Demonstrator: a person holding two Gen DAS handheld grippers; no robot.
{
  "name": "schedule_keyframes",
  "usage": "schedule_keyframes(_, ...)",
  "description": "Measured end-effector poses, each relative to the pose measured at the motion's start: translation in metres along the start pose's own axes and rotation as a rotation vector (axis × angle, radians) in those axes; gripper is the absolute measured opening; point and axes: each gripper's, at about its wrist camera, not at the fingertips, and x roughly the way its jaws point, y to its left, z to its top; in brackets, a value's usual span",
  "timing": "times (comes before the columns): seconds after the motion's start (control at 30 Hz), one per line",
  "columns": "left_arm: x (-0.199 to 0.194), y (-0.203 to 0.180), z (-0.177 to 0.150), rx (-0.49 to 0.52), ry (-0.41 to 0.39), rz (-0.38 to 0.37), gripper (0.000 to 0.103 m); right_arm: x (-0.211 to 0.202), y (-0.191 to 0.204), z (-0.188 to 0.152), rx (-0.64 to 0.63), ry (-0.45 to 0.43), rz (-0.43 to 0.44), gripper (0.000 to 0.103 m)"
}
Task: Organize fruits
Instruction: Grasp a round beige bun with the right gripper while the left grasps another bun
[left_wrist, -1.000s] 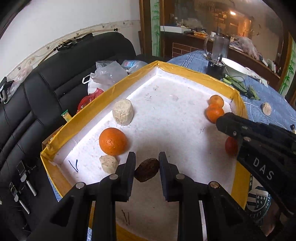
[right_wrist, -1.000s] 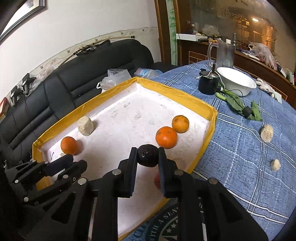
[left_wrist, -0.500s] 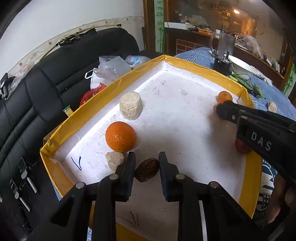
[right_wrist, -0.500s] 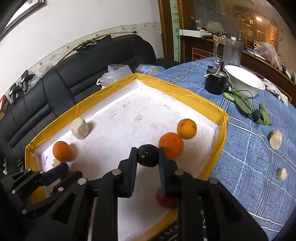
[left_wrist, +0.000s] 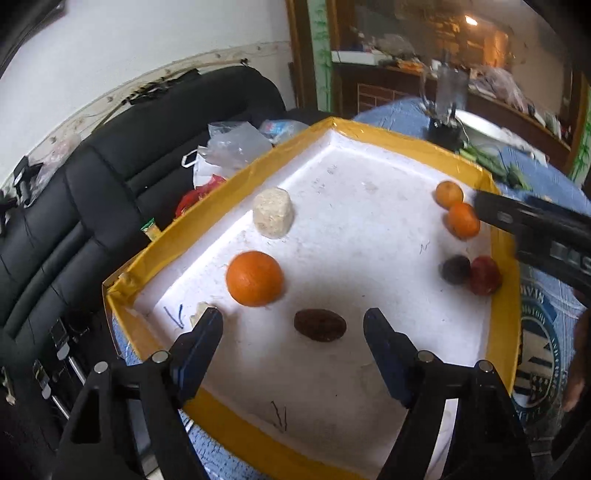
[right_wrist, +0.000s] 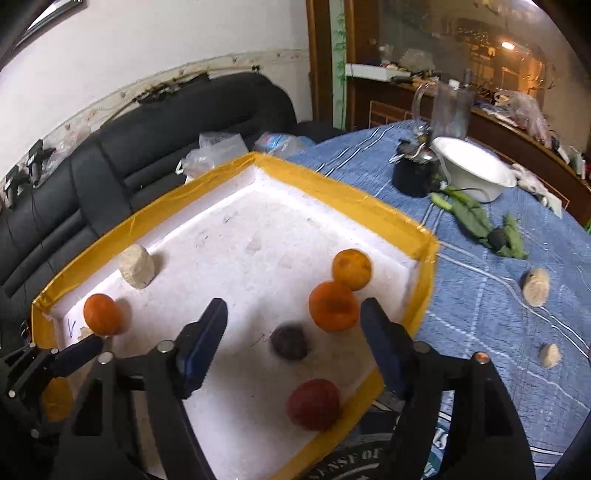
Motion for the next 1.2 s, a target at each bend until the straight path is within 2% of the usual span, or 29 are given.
schedule_keyframes(0.27,-0.015,-0.018,0.001,0.024,-0.017,-0.007,0.079,-0.050,-0.052,-0.018,0.086,-0.060,-0.071,0.080)
schedule_keyframes(0.33,-0.024,-0.027,0.003,0.033,-0.037,-0.037,0.079,-0.063,-0.071,-0.028,0.114,-0.066,-0.100,0.082)
schedule_keyframes(0.47,-0.041,-0.052,0.004,0.047,-0.096,-0.117,0.081,-0.092,-0.113,-0.054,0.183,-0.066,-0.163,0.091)
schedule_keyframes(0.57,-0.045,-0.088,0.006,0.109,-0.101,-0.181,0.081,-0.117,-0.155,-0.083,0.255,-0.060,-0.216,0.095)
schedule_keyframes(0.8,-0.038,-0.182,0.006,0.280,-0.088,-0.272,0.081,-0.165,-0.260,-0.152,0.471,-0.030,-0.388,0.095)
schedule_keyframes(0.9,-0.034,-0.214,0.007,0.319,-0.077,-0.300,0.081,-0.170,-0.291,-0.159,0.496,-0.018,-0.433,0.090)
schedule_keyframes(1.0,-0.026,-0.243,0.012,0.345,-0.058,-0.333,0.081,-0.161,-0.313,-0.151,0.501,-0.011,-0.451,0.080)
schedule_keyframes(1.13,-0.012,-0.278,0.022,0.352,-0.046,-0.372,0.081,-0.134,-0.342,-0.133,0.502,0.019,-0.461,0.069)
schedule_keyframes(1.2,-0.006,-0.294,0.026,0.357,-0.035,-0.381,0.081,-0.119,-0.351,-0.126,0.484,0.043,-0.493,0.063)
